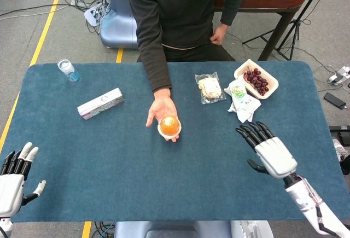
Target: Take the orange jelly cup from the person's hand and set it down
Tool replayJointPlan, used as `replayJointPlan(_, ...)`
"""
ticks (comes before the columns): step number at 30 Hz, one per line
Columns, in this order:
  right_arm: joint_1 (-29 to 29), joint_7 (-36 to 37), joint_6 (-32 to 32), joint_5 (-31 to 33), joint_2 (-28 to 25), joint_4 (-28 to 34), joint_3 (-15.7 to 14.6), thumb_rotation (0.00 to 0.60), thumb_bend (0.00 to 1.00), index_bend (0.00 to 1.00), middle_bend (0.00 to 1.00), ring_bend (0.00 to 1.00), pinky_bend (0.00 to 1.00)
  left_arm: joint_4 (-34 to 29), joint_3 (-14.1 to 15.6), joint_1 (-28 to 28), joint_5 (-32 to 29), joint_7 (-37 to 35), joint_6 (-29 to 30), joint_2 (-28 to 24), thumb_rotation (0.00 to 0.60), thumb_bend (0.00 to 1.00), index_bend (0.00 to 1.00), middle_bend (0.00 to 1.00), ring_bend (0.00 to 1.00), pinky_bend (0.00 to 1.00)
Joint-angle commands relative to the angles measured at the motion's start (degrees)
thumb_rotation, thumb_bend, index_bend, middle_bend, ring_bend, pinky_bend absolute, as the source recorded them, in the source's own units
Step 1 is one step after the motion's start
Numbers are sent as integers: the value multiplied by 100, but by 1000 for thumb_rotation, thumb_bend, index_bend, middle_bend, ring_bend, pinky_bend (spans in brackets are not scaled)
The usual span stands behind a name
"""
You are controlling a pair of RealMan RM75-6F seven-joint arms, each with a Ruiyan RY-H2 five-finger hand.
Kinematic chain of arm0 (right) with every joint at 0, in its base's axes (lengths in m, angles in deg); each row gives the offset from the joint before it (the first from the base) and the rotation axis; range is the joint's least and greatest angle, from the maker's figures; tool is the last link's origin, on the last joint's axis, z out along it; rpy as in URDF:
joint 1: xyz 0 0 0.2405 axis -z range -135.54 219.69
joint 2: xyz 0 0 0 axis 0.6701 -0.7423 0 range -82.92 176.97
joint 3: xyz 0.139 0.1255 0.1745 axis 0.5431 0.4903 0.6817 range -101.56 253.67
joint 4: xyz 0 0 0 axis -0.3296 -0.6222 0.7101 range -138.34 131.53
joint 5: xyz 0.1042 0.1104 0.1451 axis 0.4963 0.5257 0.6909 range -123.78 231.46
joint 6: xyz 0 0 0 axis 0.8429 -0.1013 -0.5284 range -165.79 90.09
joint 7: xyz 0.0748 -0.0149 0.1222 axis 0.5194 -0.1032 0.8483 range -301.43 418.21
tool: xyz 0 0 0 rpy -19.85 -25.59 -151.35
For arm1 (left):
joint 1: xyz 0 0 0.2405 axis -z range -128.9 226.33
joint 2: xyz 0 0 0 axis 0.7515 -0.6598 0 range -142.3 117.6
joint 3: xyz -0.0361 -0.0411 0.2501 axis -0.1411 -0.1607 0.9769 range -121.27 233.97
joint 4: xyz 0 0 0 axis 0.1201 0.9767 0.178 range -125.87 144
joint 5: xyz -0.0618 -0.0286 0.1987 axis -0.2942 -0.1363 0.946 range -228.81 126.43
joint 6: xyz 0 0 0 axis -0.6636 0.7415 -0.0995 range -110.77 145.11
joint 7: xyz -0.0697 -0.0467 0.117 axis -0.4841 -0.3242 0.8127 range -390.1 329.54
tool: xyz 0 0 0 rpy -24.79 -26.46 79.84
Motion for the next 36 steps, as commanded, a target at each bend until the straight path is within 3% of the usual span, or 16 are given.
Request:
replayJointPlan(1,-716,-288,-841,569,301,175,409,600,175,4,91,0,62,-3,3,-5,7,4,8,-3,600,300,24,0,0,0)
replayJointPlan(7,-1591,-684,-1748,1551,858,-93,804,600,165,45,91,0,63,16,6,-29,-19,-2,22,2,600,300,24,0,0,0)
replayJointPlan(14,-2414,-993,-2309,2441,1538,-594,1043,600,165,46,91,0,63,21,12,-29,-16,-8,7,4,600,300,24,0,0,0)
replayJointPlan(25,-3371,-1330,-2523,3414,2477,-1562,1150,600,169,45,92,0,63,24,25,-75,-9,-18,60,-17,600,299,31,0,0,0)
replayJointPlan(36,-3974,-1390,-2645,3993,2952,-2181,1119,600,219,83,110,0,83,35,36,-114,2,-41,102,-32,600,300,52,0,0,0)
